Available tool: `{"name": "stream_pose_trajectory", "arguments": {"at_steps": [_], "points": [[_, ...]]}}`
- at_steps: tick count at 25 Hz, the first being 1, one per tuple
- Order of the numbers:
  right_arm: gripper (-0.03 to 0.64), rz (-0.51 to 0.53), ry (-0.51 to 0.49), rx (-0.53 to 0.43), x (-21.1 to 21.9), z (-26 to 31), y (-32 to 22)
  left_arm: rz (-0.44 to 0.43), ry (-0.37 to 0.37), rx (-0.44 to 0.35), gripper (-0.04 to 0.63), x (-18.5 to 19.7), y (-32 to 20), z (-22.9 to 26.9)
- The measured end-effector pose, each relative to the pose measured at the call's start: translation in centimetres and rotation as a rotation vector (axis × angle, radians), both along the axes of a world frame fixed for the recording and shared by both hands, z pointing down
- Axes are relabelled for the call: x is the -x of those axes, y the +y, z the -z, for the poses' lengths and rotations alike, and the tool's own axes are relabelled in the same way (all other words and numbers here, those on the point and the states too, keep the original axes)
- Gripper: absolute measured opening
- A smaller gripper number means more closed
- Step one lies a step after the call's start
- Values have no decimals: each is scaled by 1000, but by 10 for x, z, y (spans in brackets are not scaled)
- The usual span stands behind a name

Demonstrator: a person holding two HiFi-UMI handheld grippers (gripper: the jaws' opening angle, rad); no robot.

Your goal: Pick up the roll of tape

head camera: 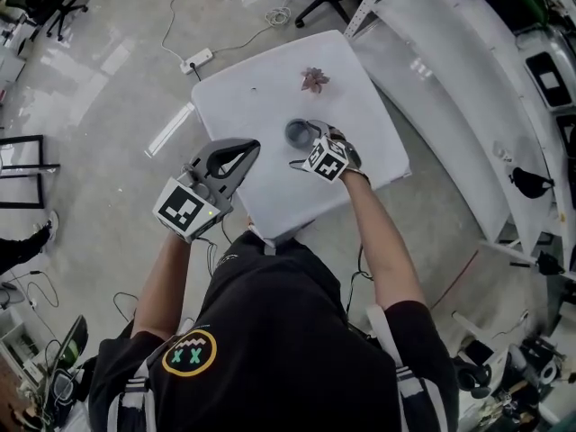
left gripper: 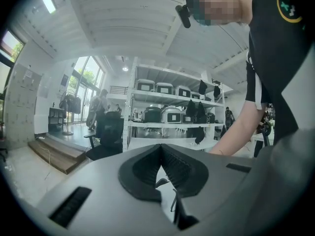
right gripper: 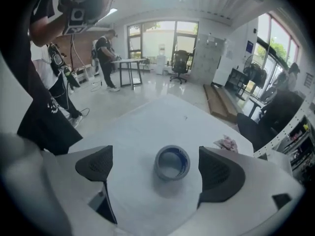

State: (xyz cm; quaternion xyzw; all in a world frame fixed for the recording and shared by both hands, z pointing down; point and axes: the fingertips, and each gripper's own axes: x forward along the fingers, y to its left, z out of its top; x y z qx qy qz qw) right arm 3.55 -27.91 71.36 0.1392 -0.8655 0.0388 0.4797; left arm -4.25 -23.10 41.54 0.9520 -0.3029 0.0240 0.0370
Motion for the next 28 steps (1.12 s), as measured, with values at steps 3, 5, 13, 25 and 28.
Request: {"name": "stream_pose_trajectory", "arguments": {"at_steps": [3,5,13,25,28], "points": [[558,55,68,32,-1,-25,-2,0,-9,14,15,-2,-5,-5],[554,98,106,48,1,-40,-2,-3,-15,22,15,-5,-8,-8],[525,228,232,107,6,-92,0,-14,-20,41,15,-15,-18,-12],[483,281,370,133,-4,-141,1,12,-24,77,15,-6,-22,-22],[468,292,392,126,-4,-143,0,12,-27,82,15,-5,-22,-26]]}}
